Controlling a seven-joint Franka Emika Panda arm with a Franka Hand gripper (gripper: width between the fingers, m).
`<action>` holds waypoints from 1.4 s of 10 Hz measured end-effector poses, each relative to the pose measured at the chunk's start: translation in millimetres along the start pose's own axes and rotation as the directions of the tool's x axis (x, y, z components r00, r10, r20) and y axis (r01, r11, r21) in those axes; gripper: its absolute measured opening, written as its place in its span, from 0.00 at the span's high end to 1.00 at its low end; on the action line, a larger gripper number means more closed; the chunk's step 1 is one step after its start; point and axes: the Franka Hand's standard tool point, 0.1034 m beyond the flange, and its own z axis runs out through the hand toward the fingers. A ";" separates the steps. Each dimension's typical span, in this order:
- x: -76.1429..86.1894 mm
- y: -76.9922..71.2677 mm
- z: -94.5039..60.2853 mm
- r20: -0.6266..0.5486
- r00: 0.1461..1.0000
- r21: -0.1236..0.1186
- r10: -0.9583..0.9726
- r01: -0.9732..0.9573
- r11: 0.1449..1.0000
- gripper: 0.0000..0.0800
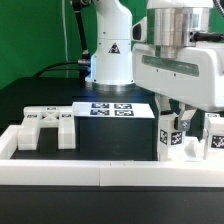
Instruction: Assemble chair
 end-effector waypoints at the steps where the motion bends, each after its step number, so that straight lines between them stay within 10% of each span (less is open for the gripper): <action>1: -0.6 -0.2 0.1 0.000 0.999 0.000 0.048 -0.048 0.999 0.64; 4: -2.2 -0.5 0.4 0.000 0.998 0.000 0.066 -0.066 0.998 0.64; 5: -2.2 -0.4 0.4 0.000 0.999 0.000 0.033 -0.033 0.999 0.35; 7: -1.6 -0.1 0.5 -0.002 0.997 -0.002 -0.074 0.074 0.997 0.21; 14: -5.4 -0.9 1.1 -0.006 0.776 -0.007 -0.630 0.630 0.776 0.19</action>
Offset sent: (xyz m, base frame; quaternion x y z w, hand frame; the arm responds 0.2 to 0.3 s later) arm 0.0000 0.0000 0.0000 0.0000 0.0000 0.0000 1.0000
